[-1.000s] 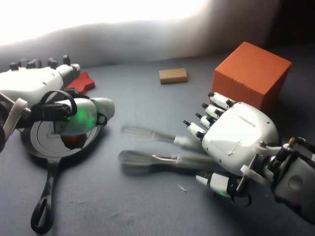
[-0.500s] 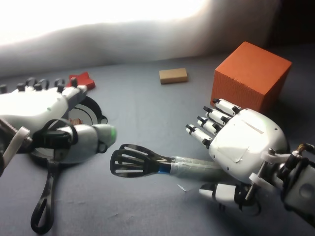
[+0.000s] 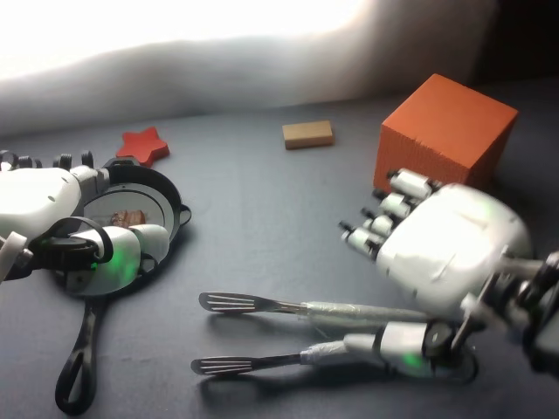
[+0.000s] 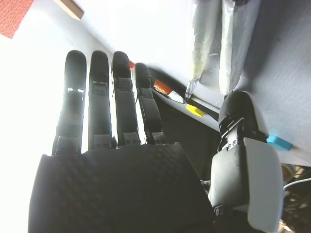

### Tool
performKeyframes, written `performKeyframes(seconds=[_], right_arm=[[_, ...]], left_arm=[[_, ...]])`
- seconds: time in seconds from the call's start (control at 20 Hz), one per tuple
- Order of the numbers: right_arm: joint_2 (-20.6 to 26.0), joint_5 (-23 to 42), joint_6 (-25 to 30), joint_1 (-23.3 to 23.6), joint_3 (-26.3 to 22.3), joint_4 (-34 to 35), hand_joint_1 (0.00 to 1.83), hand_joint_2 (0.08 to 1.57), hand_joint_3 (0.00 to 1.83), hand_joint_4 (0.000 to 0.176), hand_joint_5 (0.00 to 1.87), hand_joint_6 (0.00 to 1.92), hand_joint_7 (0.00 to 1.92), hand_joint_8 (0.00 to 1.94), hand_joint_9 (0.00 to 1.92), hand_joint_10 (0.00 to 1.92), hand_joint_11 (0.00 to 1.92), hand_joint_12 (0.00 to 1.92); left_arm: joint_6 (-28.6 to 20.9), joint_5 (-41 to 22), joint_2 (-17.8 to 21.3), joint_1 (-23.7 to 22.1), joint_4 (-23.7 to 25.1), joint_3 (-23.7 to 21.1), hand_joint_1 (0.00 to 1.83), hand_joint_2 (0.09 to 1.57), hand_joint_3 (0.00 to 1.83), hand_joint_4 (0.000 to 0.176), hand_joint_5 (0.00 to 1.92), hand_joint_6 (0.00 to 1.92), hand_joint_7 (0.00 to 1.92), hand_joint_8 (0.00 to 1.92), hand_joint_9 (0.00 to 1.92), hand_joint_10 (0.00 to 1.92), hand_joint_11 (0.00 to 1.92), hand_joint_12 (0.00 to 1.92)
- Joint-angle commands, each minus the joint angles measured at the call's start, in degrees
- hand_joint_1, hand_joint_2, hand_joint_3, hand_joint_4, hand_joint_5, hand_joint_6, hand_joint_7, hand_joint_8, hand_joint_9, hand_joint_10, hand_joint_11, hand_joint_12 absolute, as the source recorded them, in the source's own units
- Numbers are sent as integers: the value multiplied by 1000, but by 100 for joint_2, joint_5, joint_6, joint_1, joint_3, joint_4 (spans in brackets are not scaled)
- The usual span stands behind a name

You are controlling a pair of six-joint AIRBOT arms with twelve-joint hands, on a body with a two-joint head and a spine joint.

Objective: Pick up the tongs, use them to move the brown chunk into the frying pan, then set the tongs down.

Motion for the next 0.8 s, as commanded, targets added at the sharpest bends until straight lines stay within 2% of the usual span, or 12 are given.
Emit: performKeyframes(seconds=[0.0, 0.25, 0.3, 0.35, 0.4, 0.45, 0.5, 0.55, 0.6, 0.65, 0.7, 0.75], right_arm=[[121, 222, -68, 102, -86, -231, 36, 1108, 3, 0, 317, 301, 561, 60, 308, 648, 0, 1455], [962, 95, -59, 444, -689, -74, 41, 1134, 3, 0, 445, 468, 764, 151, 409, 1000, 71, 1719], [1126, 91, -58, 540, -790, -53, 88, 1138, 2, 0, 535, 544, 798, 364, 461, 1156, 134, 1825], [1295, 48, -60, 657, -884, 9, 134, 1151, 3, 0, 648, 657, 825, 708, 543, 1314, 246, 1900], [1453, -9, -67, 755, -966, 34, 133, 1159, 3, 0, 704, 736, 833, 914, 585, 1392, 304, 1917], [1592, -56, -68, 826, -1037, 37, 137, 1177, 9, 0, 794, 787, 902, 987, 663, 1452, 367, 1920], [1738, -95, -69, 873, -1112, 37, 142, 1208, 12, 0, 868, 785, 994, 967, 752, 1438, 399, 1921], [1912, -98, -69, 904, -1206, 50, 161, 1227, 11, 0, 899, 793, 1041, 934, 793, 1432, 437, 1921], [2095, -101, -69, 919, -1310, 100, 110, 1328, 23, 0, 942, 1099, 1150, 1208, 962, 1735, 701, 1921], [2207, -111, -69, 920, -1380, 100, 106, 1369, 26, 0, 970, 1253, 1170, 1315, 1016, 1837, 802, 1921], [2387, -170, -70, 929, -1492, 100, 106, 1369, 26, 0, 970, 1253, 1170, 1315, 1016, 1837, 802, 1921], [2486, -197, -67, 944, -1553, 100, 241, 1389, 26, 0, 1055, 1345, 1236, 1379, 1108, 1881, 943, 1921]], left_arm=[[-1, -251, 49, -34, 447, -36, 87, 1321, 2, 0, 341, 29, 442, 13, 404, 25, 0, 979], [78, -214, 32, -61, 409, -82, 76, 1350, 3, 0, 466, 27, 590, 19, 583, 53, 31, 1258], [92, -176, 29, -70, 399, -90, 96, 1350, 1, 0, 492, 27, 636, 26, 632, 73, 53, 1320], [151, -166, 15, -110, 302, -99, 112, 1352, 1, 0, 551, 31, 727, 46, 695, 135, 102, 1377], [157, -170, 1, -141, 217, -96, 140, 1349, 2, 0, 616, 19, 805, 72, 691, 328, 147, 1401], [178, -191, -14, -177, 204, -79, 174, 1349, 1, 0, 758, 64, 917, 190, 669, 704, 214, 1469], [219, -195, -24, -213, 204, -55, 160, 1371, 3, 0, 883, 194, 871, 657, 639, 1095, 263, 1613], [270, -195, -37, -261, 204, -26, 131, 1392, 3, 0, 885, 387, 793, 1001, 611, 1326, 295, 1721], [293, -195, -54, -308, 204, 8, 130, 1419, 3, 0, 722, 1499, 767, 1646, 653, 1822, 456, 1912], [309, -194, -62, -331, 205, 25, 142, 1423, 3, 0, 704, 1709, 816, 1758, 720, 1901, 554, 1919], [358, -194, -70, -362, 212, 39, 142, 1423, 3, 0, 704, 1709, 816, 1758, 720, 1901, 554, 1919], [370, -194, -74, -369, 240, 40, 167, 1426, 2, 0, 782, 1822, 935, 1822, 867, 1917, 697, 1921]])
